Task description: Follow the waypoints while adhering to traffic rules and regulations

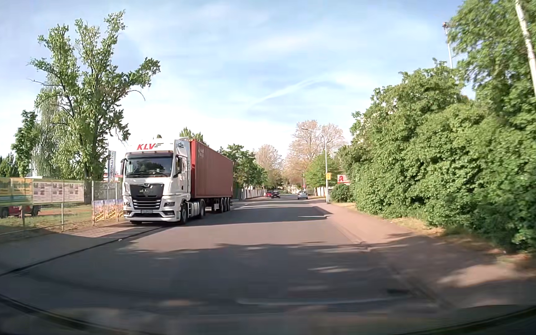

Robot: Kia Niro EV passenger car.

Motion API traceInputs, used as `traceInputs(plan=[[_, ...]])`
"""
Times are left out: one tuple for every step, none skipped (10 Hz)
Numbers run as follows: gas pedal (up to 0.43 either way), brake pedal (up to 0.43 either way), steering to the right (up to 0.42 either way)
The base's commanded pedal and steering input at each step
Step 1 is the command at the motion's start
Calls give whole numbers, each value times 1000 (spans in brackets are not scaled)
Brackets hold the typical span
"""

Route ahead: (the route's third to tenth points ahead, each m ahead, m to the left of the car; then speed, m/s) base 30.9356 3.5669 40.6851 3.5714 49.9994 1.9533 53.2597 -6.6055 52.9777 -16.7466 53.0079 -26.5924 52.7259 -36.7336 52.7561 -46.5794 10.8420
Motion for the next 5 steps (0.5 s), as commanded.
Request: traceInputs(plan=[[0,0,0],[0,6,0],[0,24,0],[0,43,-1],[0,55,-3]])
